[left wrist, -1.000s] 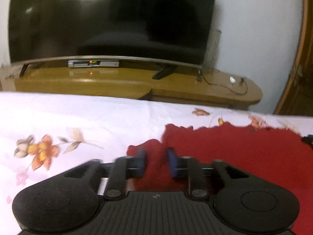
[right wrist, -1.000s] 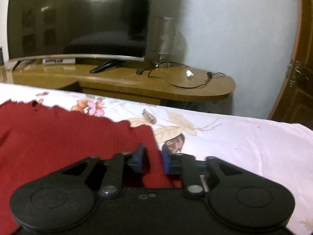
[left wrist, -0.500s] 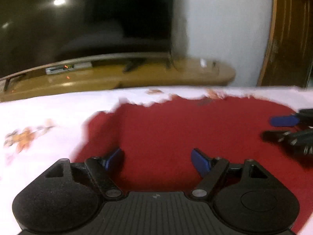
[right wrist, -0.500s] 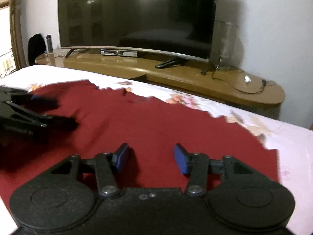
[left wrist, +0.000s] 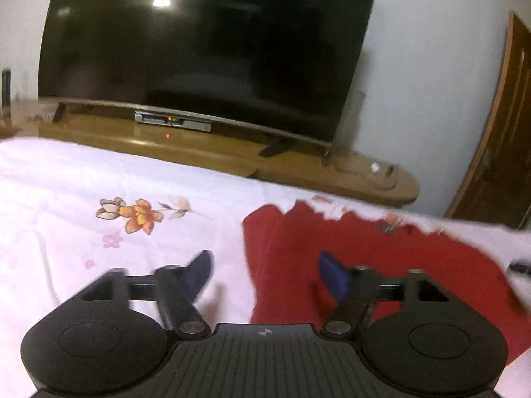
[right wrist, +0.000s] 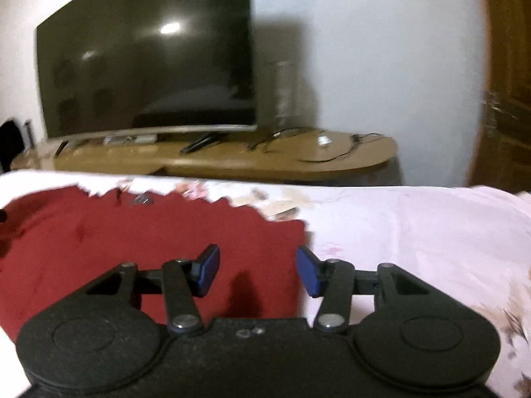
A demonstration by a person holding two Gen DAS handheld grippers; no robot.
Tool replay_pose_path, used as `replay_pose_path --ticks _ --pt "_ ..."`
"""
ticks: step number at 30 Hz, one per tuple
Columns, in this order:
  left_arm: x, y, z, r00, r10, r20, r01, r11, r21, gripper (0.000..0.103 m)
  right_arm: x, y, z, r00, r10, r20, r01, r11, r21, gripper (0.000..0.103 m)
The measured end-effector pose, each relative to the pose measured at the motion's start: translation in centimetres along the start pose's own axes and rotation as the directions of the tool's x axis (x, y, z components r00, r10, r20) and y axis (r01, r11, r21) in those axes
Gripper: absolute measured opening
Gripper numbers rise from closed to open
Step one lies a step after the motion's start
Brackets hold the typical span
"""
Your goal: Fold small clothes
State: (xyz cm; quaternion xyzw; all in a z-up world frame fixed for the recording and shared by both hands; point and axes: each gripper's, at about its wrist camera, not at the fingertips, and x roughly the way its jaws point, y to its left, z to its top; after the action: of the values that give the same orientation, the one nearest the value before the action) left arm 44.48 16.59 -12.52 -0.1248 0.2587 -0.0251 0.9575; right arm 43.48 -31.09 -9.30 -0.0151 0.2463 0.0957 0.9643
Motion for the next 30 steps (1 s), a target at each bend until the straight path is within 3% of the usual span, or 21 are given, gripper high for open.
replay_pose_path --ticks 3,4,5,6,8,9,10,12,14,15,17,20,23,26,27,29,30 --pt "2.1 -0.7 1.2 0.997 0.01 -0.082 -0.011 1.0 -0.01 0.064 1.1 -1.4 -0.1 0.999 -0.006 -0.039 0.009 0.998 0.066 0.048" --pt "3.6 -0.9 1.2 0.987 0.027 -0.158 -0.027 1.0 -0.001 0.054 1.4 -1.6 -0.2 0.999 -0.006 -0.051 0.01 0.997 0.075 0.048" --pt "4.5 -1.0 0.9 0.98 0.041 -0.195 -0.042 0.999 0.001 0.03 1.9 -1.6 -0.3 0.998 0.003 -0.065 0.002 0.997 0.08 0.048" --pt "4.3 -1.2 0.9 0.983 0.008 -0.183 -0.012 1.0 -0.018 0.013 2.3 -1.3 -0.4 0.996 0.011 -0.084 -0.004 0.997 0.078 0.045" --pt "2.7 -2.5 0.7 0.996 -0.003 -0.089 0.006 0.999 0.038 0.013 2.8 -1.1 -0.5 0.99 0.038 -0.133 -0.028 0.997 0.072 0.025" --pt "3.2 -2.9 0.3 0.993 0.03 -0.111 -0.022 0.997 0.069 0.012 2.6 -1.0 -0.5 0.99 0.057 -0.125 -0.048 0.996 0.072 0.021" --pt "4.2 -2.8 -0.3 0.982 0.065 -0.175 -0.05 0.995 0.087 0.017 2.6 -0.9 -0.6 0.992 0.041 -0.122 -0.034 0.998 0.056 0.021" --pt "4.3 -2.4 -0.7 0.982 0.073 -0.173 -0.059 0.995 0.08 0.028 3.6 -1.1 -1.1 0.987 0.012 -0.162 -0.005 0.999 0.039 0.024" --pt "3.0 -1.9 -0.4 0.988 0.085 -0.132 -0.079 0.996 0.044 0.064 3.5 -1.4 -1.0 0.987 0.002 -0.162 0.005 0.999 0.039 0.031" --pt "2.1 -1.4 -0.3 0.99 0.093 -0.103 -0.091 0.996 0.025 0.092 3.3 -1.4 -0.9 0.987 0.001 -0.159 0.004 0.999 0.035 0.03" --pt "0.4 -0.2 -0.6 0.996 0.048 -0.079 -0.05 0.999 -0.021 0.094 2.5 -1.3 -1.0 0.991 -0.003 -0.136 0.007 1.0 0.024 0.03" --pt "-0.3 1.7 -1.4 0.992 -0.026 -0.124 0.011 0.993 -0.12 0.094 1.0 -1.4 -1.0 0.996 -0.007 -0.089 0.009 1.0 0.022 0.031" --pt "0.1 2.2 -2.7 0.978 -0.081 -0.19 0.044 0.98 -0.193 0.083 -0.1 -1.1 -1.3 0.998 0.019 -0.059 -0.017 0.999 0.036 0.03" --pt "0.5 1.3 -3.7 0.972 -0.078 -0.224 0.042 0.986 -0.16 0.083 -0.6 -0.3 -2.0 0.997 0.05 -0.06 -0.049 0.999 0.01 0.027" --pt "0.7 1.1 -3.5 0.967 -0.08 -0.241 0.042 0.987 -0.157 0.083 0.3 0.2 -2.6 0.993 0.019 -0.117 -0.022 0.999 -0.024 0.029" --pt "0.4 1.8 -3.4 0.944 -0.2 -0.262 0.132 0.958 -0.253 0.069 0.4 0.4 -2.7 0.992 -0.001 -0.124 -0.003 0.999 -0.032 0.032" --pt "0.3 1.9 -3.5 0.939 -0.221 -0.263 0.141 0.946 -0.291 0.065 0.1 0.3 -2.2 0.992 0.004 -0.125 -0.005 1.0 -0.009 0.032"
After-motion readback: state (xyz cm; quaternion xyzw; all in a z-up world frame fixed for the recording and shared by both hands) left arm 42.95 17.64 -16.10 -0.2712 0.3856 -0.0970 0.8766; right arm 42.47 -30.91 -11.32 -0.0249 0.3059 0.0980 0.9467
